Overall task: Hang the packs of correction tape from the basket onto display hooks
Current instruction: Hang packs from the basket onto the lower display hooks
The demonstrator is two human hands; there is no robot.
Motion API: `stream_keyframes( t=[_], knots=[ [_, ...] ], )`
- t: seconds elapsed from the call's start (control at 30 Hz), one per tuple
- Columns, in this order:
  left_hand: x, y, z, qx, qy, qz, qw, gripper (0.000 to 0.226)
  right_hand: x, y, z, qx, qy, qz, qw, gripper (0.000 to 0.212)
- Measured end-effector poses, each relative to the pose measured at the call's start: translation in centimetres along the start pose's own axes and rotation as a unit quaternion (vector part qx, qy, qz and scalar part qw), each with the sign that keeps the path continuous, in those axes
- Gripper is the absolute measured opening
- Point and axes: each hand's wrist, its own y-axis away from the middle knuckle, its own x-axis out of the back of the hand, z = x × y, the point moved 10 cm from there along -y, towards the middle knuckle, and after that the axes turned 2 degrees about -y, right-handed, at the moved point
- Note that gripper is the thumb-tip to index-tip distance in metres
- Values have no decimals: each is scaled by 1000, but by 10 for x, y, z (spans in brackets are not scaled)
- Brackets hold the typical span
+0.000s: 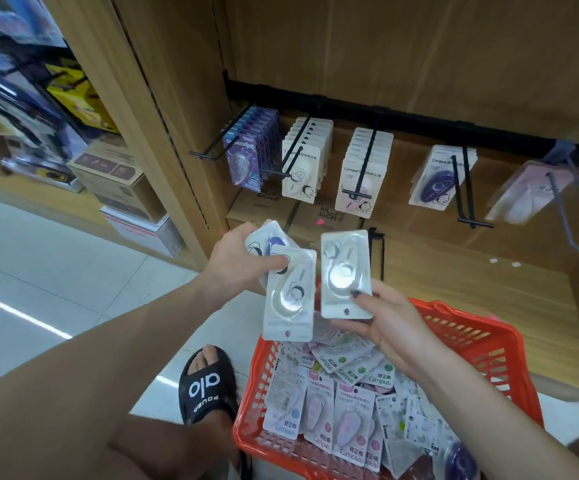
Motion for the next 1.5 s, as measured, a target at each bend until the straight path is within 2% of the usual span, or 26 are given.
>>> stream_keyframes(
  t=[0.07, 0.13, 0.3, 0.4, 0.5, 0.57, 0.67, 0.77, 0.83, 0.9, 1.0, 1.1, 1.3, 1.43, 1.5],
  knots=[
    [10, -3, 5, -24, -79, -4, 997, 38, 11, -4, -11, 28, 84, 32, 996, 35],
    [18, -6, 9, -40, -133, 0, 990, 38, 6, -7, -25, 57, 202, 26, 977, 44],
    [19, -15, 11, -38, -170, -6, 985, 40, -27, -12, -65, 133, 443, -7, 887, 44],
    [18, -18, 17, -50, -190, -7, 981, 38, -33, -7, -95, 177, 506, 14, 844, 38],
    [16, -22, 18, -61, -194, -11, 979, 37, -28, -2, -108, 208, 531, 46, 820, 34],
    [11, -23, 19, -69, -202, -24, 977, 39, -26, -1, -108, 229, 509, 72, 827, 31],
    [2, -22, 18, -83, -219, -57, 971, 43, -20, 0, -109, 264, 371, 137, 880, 26],
    [-4, -20, 17, -93, -214, -79, 969, 41, -17, -2, -102, 284, 245, 205, 904, 10],
    [-7, -19, 14, -94, -225, -82, 966, 36, -16, -11, -87, 260, 157, 230, 924, 5],
    [-7, -19, 9, -86, -241, -76, 964, 37, -21, -23, -71, 230, 81, 238, 940, 10],
    [-6, -20, 2, -68, -232, -68, 968, 35, -40, -36, -61, 210, 13, 234, 949, 13],
    [-1, -21, -5, -46, -219, -64, 973, 38, -57, -48, -60, 207, 21, 228, 951, 14],
    [7, -25, -9, -13, -189, -68, 979, 37, -71, -64, -60, 187, 58, 204, 959, 36],
    [8, -27, -8, -5, -191, -80, 978, 38, -77, -73, -58, 181, 124, 172, 960, 25],
    [10, -28, -8, -3, -205, -85, 975, 39, -77, -75, -57, 188, 143, 151, 960, 26]
  ],
)
